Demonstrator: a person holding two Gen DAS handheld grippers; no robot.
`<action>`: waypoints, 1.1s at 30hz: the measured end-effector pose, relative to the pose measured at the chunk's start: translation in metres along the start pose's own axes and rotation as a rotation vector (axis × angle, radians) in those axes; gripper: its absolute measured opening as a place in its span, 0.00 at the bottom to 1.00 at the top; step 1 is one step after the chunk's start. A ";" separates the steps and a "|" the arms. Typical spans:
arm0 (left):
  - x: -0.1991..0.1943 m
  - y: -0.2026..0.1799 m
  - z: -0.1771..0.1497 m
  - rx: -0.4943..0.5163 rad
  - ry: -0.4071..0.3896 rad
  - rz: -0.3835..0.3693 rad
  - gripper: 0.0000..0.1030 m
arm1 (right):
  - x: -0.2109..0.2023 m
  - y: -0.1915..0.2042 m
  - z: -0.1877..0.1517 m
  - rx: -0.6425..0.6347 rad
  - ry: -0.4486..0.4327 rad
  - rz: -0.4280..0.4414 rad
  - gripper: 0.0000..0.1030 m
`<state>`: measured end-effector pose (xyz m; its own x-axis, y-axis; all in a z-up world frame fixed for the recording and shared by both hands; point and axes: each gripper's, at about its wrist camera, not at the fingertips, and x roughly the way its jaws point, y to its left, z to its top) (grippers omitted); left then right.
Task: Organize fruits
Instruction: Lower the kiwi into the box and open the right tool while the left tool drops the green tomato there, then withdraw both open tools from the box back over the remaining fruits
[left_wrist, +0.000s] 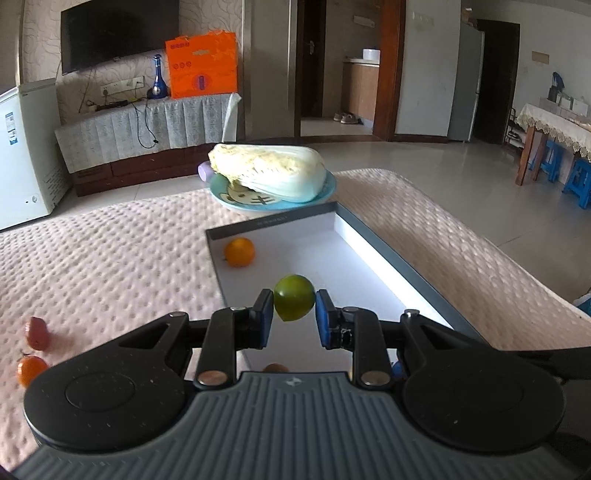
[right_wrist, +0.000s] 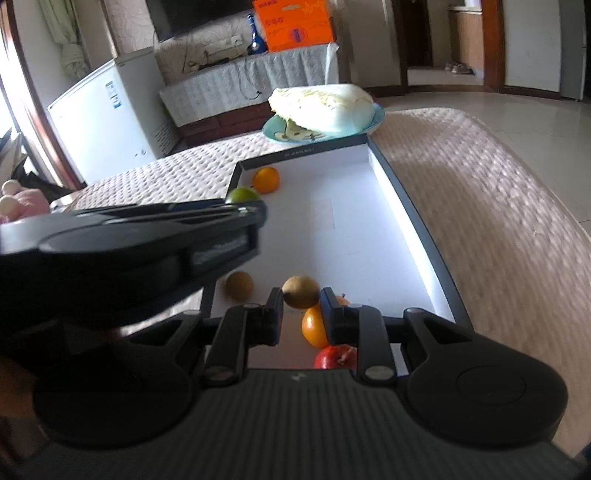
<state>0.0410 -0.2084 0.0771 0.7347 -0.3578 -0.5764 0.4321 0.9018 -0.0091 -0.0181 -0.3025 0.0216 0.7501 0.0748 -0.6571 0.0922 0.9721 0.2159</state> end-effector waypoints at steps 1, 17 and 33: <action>-0.004 0.002 0.000 -0.002 -0.003 0.004 0.28 | 0.000 0.001 0.000 0.002 -0.007 -0.006 0.26; -0.102 0.051 -0.034 0.031 -0.077 0.072 0.44 | -0.010 0.024 0.001 -0.036 -0.105 -0.025 0.57; -0.138 0.162 -0.096 -0.262 -0.020 0.271 0.61 | 0.004 0.105 -0.014 -0.159 -0.088 0.194 0.57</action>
<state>-0.0408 0.0100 0.0772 0.8153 -0.1001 -0.5703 0.0741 0.9949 -0.0687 -0.0147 -0.1970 0.0320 0.7986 0.2505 -0.5473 -0.1582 0.9646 0.2108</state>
